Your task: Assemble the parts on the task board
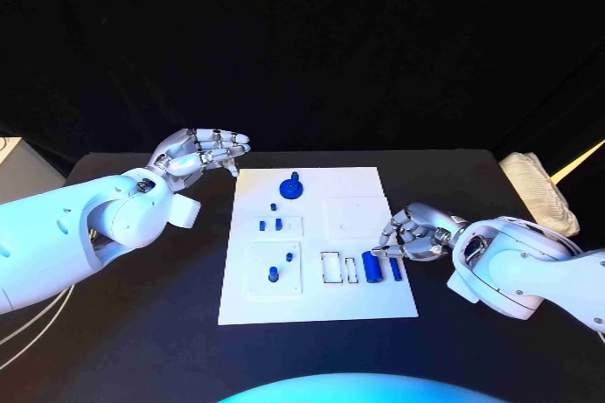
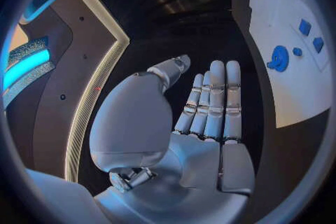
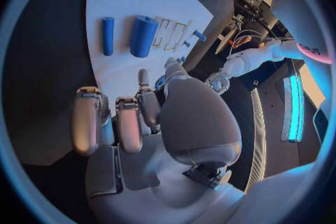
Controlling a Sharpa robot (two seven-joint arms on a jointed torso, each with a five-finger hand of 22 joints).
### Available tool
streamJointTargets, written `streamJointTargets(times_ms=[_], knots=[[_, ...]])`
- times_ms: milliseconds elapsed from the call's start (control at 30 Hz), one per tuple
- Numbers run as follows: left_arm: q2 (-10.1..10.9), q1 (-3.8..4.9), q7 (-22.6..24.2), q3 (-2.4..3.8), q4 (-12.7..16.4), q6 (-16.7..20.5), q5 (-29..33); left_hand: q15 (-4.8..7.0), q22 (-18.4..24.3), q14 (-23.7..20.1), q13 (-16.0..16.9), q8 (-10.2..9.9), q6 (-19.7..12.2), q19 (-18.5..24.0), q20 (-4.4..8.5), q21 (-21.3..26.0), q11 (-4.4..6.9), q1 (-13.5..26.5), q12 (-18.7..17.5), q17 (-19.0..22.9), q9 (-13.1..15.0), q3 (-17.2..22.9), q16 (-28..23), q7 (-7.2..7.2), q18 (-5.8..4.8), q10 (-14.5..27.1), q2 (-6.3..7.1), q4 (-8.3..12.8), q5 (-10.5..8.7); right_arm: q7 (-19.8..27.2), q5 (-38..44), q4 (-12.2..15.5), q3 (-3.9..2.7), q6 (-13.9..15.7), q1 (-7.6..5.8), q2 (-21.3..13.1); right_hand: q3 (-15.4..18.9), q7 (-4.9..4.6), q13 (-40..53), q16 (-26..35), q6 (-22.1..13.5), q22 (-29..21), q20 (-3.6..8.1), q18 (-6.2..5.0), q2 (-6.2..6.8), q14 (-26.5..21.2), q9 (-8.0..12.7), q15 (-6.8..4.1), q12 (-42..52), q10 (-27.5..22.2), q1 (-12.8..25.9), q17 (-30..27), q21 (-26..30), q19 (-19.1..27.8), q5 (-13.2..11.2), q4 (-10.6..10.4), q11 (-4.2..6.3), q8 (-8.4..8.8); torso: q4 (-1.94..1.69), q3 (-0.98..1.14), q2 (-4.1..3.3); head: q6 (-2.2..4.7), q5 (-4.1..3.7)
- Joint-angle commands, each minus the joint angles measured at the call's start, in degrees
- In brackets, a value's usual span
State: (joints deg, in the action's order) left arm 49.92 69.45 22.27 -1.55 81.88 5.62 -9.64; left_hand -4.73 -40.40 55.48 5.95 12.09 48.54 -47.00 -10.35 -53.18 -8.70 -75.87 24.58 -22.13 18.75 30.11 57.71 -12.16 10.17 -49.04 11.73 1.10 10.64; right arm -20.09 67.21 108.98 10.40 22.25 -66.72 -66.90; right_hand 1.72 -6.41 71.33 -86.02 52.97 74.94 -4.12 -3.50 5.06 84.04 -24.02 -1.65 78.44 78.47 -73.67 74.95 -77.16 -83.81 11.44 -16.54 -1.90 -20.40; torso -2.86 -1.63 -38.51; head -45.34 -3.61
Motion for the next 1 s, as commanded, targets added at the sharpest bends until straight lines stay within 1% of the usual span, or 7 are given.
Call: streamJointTargets(times_ms=[33,167,433,600,700,833,1000], knots=[[0.01,0.0,1.05,0.04,0.24,-0.42,-0.11,0.02,0.09,-0.33,-0.06,0.31,-0.36,0.13,-0.06,0.28,-0.1,0.53,0.24,-0.07,0.09,-0.23,0.33,0.12,0.35,0.45,-0.08,0.04,0.32,-2.34,2.78,-0.47,0.04,-1.48,0.32,0.51,0.46,0.07,0.82,-0.24,0.6,6.94,0.33,0.79,0.51,3.64,0.08,-0.58,0.42,0.68,-0.22,3.35,-0.62,-1.8,0.34,-0.07,0.09,-0.32,-0.08,-0.04,-0.09,0.04,-0.3],[0.07,0.0,0.92,0.04,0.38,-0.33,-0.08,0.02,0.09,-0.33,-0.06,0.31,-0.36,0.13,-0.06,0.28,-0.1,0.53,0.24,-0.07,0.09,-0.23,0.33,0.12,0.35,0.45,-0.08,0.04,0.32,-2.87,3.52,-1.36,0.08,-1.56,0.94,1.38,0.71,0.11,1.21,-0.35,0.72,7.23,0.37,0.87,0.64,3.7,0.12,-0.62,0.6,0.92,0.05,3.69,-1.01,-1.94,0.31,-0.18,0.13,-0.33,-0.08,-0.08,-0.07,-0.06,-0.54],[0.2,-0.01,0.67,0.04,0.57,-0.25,0.01,0.03,0.18,-0.37,-0.07,0.34,-0.38,0.08,-0.06,0.39,-0.1,0.45,0.3,-0.08,0.09,-0.17,0.36,0.12,0.37,0.48,-0.28,-0.03,0.36,-3.81,5.01,-2.51,0.11,-2.85,2.18,2.82,1.38,0.24,2.06,-0.55,1.09,7.69,0.47,1.0,0.63,3.81,0.23,-0.71,0.93,1.42,1.11,4.25,-1.6,-2.15,0.24,-0.26,0.24,-0.4,0.0,0.07,-0.13,-0.12,-0.6],[0.25,0.0,0.61,0.04,0.59,-0.24,0.04,0.03,0.21,-0.38,-0.07,0.36,-0.39,0.06,-0.06,0.43,-0.1,0.43,0.32,-0.09,0.09,-0.15,0.38,0.11,0.37,0.5,-0.35,-0.05,0.37,-5.47,7.28,-2.78,0.11,-4.07,2.51,3.15,2.35,0.33,2.36,-0.6,1.29,7.89,0.53,1.03,0.6,3.83,0.36,-0.77,0.83,1.52,2.78,4.43,-1.78,-2.19,0.28,-0.3,0.3,-0.41,0.04,0.07,-0.11,-0.14,-0.58],[0.26,0.0,0.57,0.04,0.59,-0.27,0.05,0.03,0.21,-0.38,-0.07,0.36,-0.39,0.06,-0.06,0.43,-0.1,0.43,0.32,-0.09,0.09,-0.15,0.38,0.11,0.37,0.5,-0.35,-0.05,0.37,-6.71,8.78,-2.86,0.11,-4.61,2.59,3.27,3.76,0.41,2.81,-0.66,1.53,8.11,0.58,1.07,0.7,3.86,0.45,-0.82,0.78,1.7,4.13,4.69,-1.97,-2.24,1.55,-0.27,0.38,-0.51,0.02,0.09,-0.1,-0.2,-0.61],[0.26,0.0,0.5,0.04,0.55,-0.35,0.07,0.03,0.21,-0.38,-0.07,0.36,-0.39,0.06,-0.06,0.43,-0.1,0.43,0.32,-0.09,0.09,-0.15,0.38,0.11,0.37,0.5,-0.35,-0.05,0.37,-7.8,9.94,-2.92,0.12,-5.18,2.83,3.86,4.71,0.49,3.16,-0.69,1.76,8.31,0.61,1.12,0.7,3.88,0.47,-0.86,0.81,1.88,5.07,4.85,-2.18,-2.31,1.38,-0.32,0.44,-0.64,0.03,0.13,-0.14,-0.22,-0.66],[0.21,0.0,0.42,0.04,0.54,-0.48,0.09,0.03,0.21,-0.38,-0.07,0.36,-0.39,0.06,-0.06,0.43,-0.1,0.43,0.32,-0.09,0.09,-0.15,0.38,0.11,0.37,0.5,-0.35,-0.05,0.37,-8.6,10.35,-3.27,0.12,-5.67,3.37,4.91,5.2,0.53,3.27,-0.68,1.88,8.32,0.63,1.11,0.82,3.88,0.48,-0.89,0.76,1.91,5.5,4.85,-2.15,-2.29,1.09,-0.32,0.48,-0.72,-0.04,0.1,-0.13,-0.32,-0.75]])
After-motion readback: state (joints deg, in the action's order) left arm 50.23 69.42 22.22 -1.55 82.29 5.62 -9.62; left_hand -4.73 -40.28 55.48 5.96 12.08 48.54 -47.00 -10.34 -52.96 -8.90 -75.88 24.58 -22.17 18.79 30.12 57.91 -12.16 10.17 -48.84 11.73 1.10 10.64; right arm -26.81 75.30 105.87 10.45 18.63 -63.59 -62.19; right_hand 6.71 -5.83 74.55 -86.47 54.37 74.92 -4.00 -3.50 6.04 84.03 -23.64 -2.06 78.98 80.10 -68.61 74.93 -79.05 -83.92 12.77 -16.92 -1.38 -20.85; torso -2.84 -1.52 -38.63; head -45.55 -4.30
